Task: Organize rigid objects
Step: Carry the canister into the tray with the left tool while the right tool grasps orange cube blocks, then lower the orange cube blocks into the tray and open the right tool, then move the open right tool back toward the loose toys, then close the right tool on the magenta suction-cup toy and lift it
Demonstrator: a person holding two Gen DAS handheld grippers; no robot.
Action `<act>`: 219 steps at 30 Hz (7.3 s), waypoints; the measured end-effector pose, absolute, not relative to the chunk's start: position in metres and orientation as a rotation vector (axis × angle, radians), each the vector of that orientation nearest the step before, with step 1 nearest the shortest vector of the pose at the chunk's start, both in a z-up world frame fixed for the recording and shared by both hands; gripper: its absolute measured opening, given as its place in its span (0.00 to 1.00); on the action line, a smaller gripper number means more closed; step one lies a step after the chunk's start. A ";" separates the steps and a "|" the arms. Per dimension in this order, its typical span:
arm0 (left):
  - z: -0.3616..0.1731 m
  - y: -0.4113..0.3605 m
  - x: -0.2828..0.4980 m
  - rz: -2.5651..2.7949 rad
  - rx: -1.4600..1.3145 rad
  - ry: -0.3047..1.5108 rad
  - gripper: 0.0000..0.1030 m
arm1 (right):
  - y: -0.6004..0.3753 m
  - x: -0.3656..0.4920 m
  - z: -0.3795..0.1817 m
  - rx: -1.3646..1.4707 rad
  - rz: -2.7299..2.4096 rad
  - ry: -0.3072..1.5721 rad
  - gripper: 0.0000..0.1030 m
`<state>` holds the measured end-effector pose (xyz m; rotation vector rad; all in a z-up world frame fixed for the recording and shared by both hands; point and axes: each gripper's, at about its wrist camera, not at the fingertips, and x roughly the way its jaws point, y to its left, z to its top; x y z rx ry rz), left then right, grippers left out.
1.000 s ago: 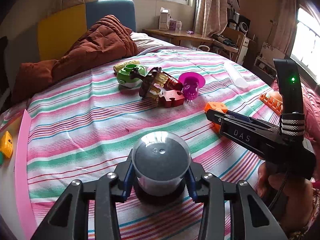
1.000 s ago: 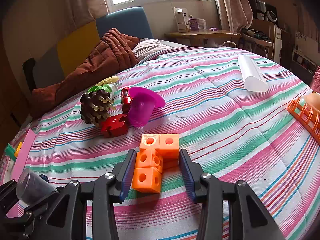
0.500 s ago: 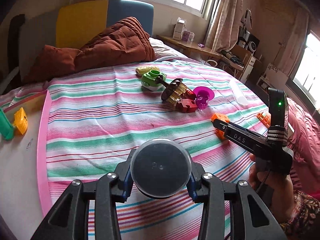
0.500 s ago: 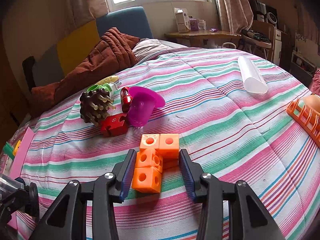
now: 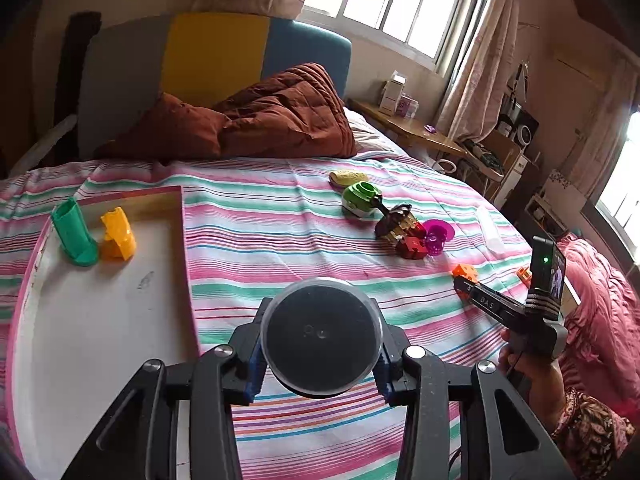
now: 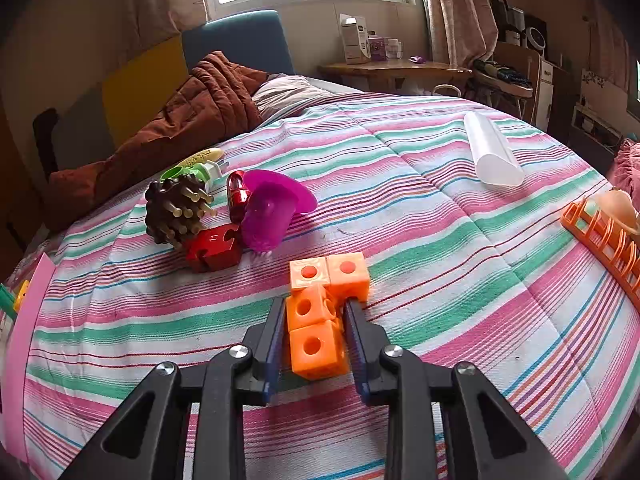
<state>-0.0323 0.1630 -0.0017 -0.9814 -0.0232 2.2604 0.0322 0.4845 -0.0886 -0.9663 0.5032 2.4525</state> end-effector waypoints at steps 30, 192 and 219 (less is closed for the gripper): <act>-0.034 0.026 -0.151 2.678 -1.170 0.042 0.43 | 0.472 0.029 -0.084 -0.963 2.485 0.413 0.26; -0.018 0.087 0.039 2.486 -0.943 -0.068 1.00 | 0.439 0.004 -0.047 -1.001 2.588 0.318 0.41; -0.020 0.099 0.039 2.494 -0.964 -0.014 1.00 | 0.447 0.001 -0.053 -0.983 2.694 0.384 0.45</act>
